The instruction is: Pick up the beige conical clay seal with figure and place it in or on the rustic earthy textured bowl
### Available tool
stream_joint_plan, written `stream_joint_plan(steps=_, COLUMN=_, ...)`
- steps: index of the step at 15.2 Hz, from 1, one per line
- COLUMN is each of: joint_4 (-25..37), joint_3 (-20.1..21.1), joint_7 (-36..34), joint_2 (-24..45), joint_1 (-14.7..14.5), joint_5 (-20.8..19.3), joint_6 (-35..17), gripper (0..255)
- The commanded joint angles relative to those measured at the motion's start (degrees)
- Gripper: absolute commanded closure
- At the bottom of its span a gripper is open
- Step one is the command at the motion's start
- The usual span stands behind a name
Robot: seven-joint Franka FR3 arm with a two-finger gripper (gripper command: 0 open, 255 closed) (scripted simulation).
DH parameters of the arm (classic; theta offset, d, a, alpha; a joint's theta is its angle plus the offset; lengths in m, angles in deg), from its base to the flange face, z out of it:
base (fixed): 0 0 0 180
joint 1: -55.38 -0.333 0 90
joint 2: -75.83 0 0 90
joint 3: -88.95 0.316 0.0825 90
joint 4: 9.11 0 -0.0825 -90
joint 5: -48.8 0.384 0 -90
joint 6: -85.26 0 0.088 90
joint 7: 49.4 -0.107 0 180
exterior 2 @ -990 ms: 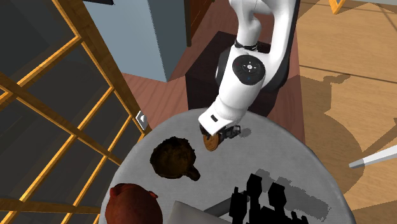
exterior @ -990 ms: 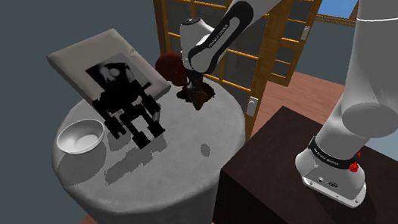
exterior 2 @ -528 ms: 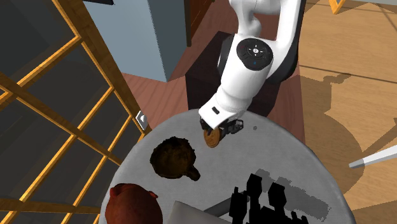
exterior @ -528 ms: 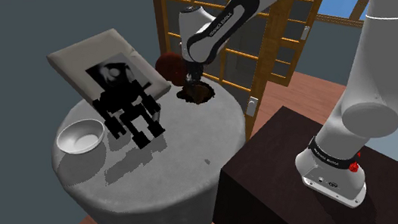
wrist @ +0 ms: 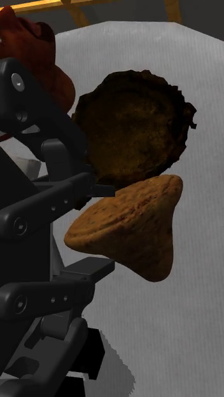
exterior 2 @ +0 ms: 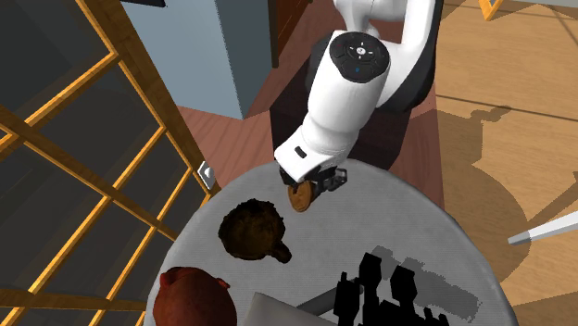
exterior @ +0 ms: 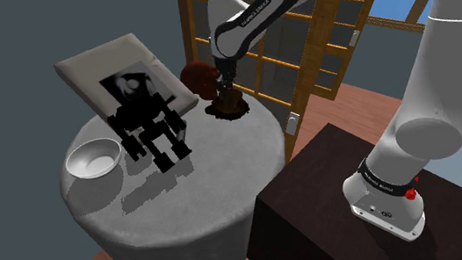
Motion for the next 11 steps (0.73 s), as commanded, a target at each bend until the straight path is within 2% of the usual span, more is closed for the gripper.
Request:
stream_joint_plan(steps=1, joint_4=4.52, joint_3=-0.57, joint_7=2.27, joint_2=2.46, joint_1=1.13, joint_5=0.44, joint_6=1.82, gripper=255)
stream_joint_plan(steps=11, joint_4=28.95, joint_3=-2.4, joint_7=12.05, joint_2=15.5, joint_1=6.54, joint_5=2.64, joint_6=12.25, gripper=255)
